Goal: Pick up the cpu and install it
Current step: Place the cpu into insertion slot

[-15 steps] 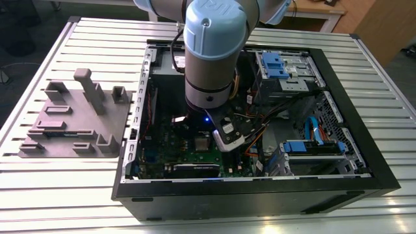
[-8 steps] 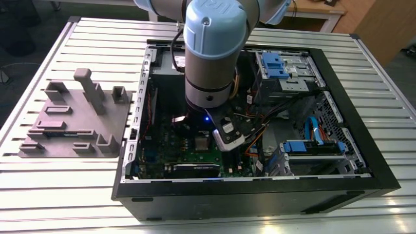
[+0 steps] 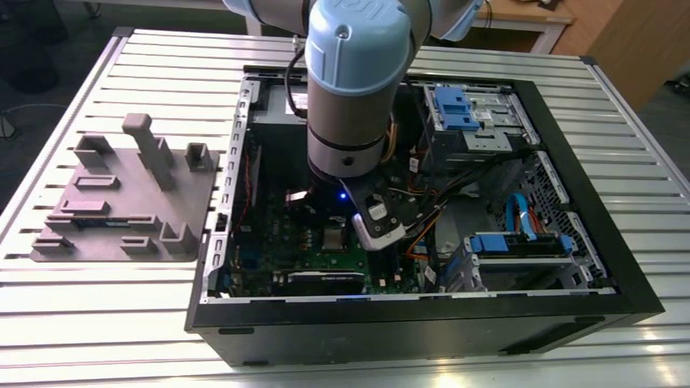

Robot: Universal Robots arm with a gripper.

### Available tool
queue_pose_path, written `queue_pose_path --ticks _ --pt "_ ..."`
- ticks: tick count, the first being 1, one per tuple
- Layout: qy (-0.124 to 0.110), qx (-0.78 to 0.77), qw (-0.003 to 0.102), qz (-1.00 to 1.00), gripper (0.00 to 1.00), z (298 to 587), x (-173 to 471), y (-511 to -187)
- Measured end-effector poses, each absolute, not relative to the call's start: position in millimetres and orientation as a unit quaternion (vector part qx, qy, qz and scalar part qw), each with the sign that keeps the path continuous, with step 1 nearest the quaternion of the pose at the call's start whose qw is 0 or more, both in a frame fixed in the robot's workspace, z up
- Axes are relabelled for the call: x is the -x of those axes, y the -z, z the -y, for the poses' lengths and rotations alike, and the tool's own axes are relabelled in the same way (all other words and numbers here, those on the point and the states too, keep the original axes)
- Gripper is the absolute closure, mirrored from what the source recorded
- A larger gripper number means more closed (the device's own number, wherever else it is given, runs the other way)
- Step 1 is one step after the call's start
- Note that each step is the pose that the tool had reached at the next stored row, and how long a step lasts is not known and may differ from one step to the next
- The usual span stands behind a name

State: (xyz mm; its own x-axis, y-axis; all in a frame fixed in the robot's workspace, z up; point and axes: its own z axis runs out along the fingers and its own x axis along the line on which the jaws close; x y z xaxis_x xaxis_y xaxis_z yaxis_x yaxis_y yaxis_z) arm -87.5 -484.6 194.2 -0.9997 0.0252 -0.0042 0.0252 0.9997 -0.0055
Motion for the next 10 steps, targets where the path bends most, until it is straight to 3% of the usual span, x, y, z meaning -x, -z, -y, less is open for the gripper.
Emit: queue_pose_path --ticks 10 --pt "0.003 -0.013 0.002 -1.0 0.57 484.6 85.6 -193.7"
